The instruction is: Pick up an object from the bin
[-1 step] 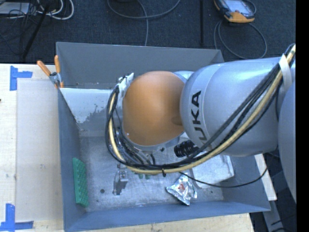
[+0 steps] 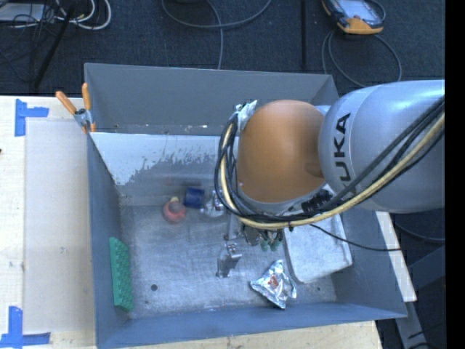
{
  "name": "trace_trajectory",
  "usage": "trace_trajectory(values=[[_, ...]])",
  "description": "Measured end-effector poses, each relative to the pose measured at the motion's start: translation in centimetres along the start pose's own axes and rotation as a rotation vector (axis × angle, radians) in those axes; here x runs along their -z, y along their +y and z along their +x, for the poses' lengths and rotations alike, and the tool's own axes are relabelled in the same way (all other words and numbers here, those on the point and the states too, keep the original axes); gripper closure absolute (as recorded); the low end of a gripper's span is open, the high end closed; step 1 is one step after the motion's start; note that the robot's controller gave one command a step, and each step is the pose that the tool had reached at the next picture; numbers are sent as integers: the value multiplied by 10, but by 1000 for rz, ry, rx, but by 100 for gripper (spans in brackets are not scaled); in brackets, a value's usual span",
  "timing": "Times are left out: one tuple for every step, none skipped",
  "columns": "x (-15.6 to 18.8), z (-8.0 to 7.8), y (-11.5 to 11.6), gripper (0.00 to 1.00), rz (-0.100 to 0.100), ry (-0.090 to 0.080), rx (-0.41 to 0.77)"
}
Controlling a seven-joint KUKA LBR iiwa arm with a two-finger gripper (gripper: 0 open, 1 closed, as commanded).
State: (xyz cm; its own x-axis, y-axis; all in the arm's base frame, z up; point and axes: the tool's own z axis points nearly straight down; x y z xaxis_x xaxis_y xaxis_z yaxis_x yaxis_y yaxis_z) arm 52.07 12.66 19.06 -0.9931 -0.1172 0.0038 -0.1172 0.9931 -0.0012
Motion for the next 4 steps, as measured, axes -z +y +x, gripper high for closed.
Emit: trace_trajectory(values=[[-74, 23, -84, 0, 2, 5, -145], [-118, 51, -135, 0, -2, -21, 125], [-118, 52, -137, 100, -1, -14, 121], [14, 63, -135, 100, 0, -10, 107]])
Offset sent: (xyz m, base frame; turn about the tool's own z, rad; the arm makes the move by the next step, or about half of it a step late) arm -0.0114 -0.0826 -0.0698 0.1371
